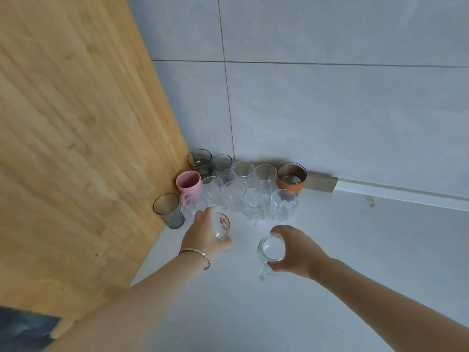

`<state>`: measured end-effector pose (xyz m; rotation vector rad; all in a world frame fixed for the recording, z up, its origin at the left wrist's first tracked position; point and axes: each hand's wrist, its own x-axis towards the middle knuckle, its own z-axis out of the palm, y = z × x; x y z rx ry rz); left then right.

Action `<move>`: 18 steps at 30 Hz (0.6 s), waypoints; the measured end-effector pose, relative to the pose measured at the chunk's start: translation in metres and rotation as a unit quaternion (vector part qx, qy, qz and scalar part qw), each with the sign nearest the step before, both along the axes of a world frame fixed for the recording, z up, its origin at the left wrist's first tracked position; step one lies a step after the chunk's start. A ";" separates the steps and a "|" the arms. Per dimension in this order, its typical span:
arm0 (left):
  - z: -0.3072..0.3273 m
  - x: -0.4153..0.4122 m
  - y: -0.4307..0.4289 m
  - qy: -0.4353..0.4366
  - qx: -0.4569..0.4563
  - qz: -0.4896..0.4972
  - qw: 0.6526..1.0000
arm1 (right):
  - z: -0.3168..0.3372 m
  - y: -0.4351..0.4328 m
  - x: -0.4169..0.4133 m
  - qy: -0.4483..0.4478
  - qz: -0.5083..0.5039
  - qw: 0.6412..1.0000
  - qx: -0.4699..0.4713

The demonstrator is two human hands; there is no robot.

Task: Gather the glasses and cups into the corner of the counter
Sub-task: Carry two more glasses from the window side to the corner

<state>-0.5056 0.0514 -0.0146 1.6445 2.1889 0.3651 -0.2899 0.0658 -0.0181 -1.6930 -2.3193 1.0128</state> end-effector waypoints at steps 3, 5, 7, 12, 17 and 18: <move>-0.021 -0.016 0.034 0.049 -0.020 -0.087 0.995 | -0.014 0.009 -0.021 -0.001 -0.034 0.999 -0.012; -0.035 -0.024 0.053 0.109 -0.024 -0.158 0.981 | -0.022 0.012 -0.035 -0.001 -0.060 0.998 -0.023; -0.047 -0.029 0.068 0.166 -0.018 -0.205 0.964 | -0.028 0.015 -0.047 -0.005 -0.081 0.996 -0.033; -0.067 -0.043 0.089 0.183 0.021 -0.241 0.953 | -0.035 0.029 -0.074 -0.019 -0.103 0.993 -0.050; -0.071 -0.053 0.103 0.179 0.027 -0.249 0.951 | -0.038 0.046 -0.095 -0.017 -0.109 0.992 -0.052; -0.072 -0.055 0.105 0.178 0.030 -0.249 0.951 | -0.037 0.049 -0.099 -0.015 -0.113 0.992 -0.050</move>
